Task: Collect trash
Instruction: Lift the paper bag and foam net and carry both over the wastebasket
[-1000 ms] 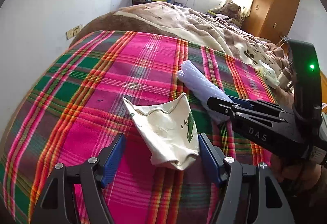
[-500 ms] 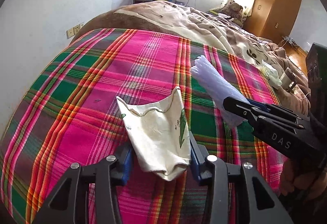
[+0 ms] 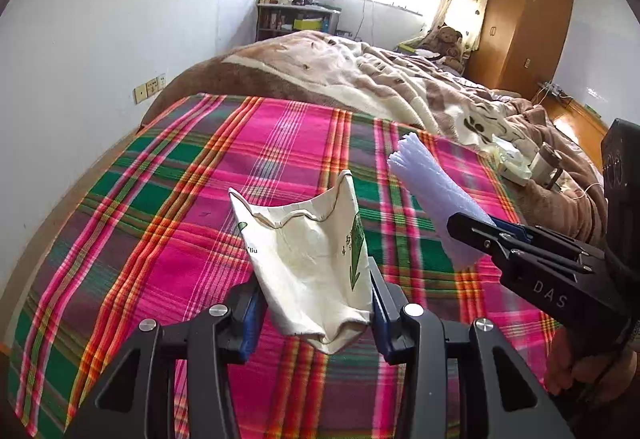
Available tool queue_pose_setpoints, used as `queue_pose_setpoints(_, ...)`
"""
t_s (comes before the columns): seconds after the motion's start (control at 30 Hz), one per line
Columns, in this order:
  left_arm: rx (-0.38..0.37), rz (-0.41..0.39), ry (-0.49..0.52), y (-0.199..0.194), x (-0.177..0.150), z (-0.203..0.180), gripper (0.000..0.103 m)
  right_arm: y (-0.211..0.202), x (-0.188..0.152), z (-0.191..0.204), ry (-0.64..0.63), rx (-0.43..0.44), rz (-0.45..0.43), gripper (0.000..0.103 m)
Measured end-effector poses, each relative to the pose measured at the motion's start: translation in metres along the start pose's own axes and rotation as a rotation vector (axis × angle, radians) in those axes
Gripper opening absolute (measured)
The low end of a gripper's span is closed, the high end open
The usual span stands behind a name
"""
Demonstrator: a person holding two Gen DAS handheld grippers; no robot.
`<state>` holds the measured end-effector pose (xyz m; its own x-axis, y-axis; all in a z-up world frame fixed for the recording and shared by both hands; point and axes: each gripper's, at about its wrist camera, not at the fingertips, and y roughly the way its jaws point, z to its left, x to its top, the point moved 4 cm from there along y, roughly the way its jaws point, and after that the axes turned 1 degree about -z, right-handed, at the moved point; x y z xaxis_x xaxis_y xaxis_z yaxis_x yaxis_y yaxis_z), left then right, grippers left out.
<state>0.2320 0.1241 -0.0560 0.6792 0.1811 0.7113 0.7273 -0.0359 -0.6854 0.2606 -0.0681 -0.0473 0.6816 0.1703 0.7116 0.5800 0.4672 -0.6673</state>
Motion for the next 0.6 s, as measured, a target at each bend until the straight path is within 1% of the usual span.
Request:
queue_pose_setpoints(0.3,-0.031,-0.066,0.055,-0.043,-0.003,-0.030,0.045,-0.048,-0.009,-0.007,0.025,-0.032,-0.081,0.024)
queue_pose_setpoints(0.6,-0.091,-0.124,0.115,-0.082,-0.011,-0.072,0.045,-0.094,-0.025,-0.021,0.056,-0.069,-0.154,0.024)
